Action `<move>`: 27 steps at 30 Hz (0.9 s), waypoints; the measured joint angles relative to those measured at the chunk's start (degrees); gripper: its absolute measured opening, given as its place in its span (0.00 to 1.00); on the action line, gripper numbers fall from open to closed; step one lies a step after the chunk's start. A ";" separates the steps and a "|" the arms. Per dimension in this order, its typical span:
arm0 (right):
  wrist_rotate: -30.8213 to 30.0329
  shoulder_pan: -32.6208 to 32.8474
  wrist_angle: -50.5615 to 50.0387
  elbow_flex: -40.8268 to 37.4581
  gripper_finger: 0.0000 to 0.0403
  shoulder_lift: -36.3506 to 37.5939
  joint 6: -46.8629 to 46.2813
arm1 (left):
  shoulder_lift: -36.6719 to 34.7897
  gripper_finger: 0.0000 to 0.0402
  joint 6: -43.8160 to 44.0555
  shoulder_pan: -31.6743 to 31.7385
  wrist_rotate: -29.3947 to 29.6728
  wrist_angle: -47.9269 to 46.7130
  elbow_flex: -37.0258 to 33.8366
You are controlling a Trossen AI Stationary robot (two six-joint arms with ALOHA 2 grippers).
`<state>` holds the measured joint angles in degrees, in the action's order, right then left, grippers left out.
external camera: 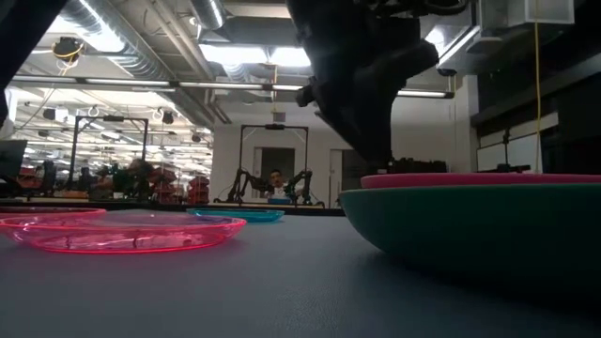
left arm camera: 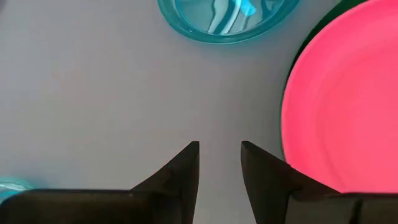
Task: Stack plastic plates
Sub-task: Stack the pink plate on top of the black plate
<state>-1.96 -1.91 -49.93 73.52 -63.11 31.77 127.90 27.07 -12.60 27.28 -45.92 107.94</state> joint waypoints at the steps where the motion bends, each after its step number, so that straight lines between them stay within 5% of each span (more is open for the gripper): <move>1: 0.02 0.02 0.00 0.00 0.18 0.00 0.00 | 0.00 0.28 0.63 -0.19 0.03 0.08 -0.07; 27: 0.02 0.01 0.04 0.00 0.18 0.00 0.00 | 0.04 0.28 5.80 -2.92 -6.13 9.43 -5.79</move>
<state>-1.93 -1.90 -49.89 73.52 -63.11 31.77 127.94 32.87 -15.52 21.15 -36.49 102.15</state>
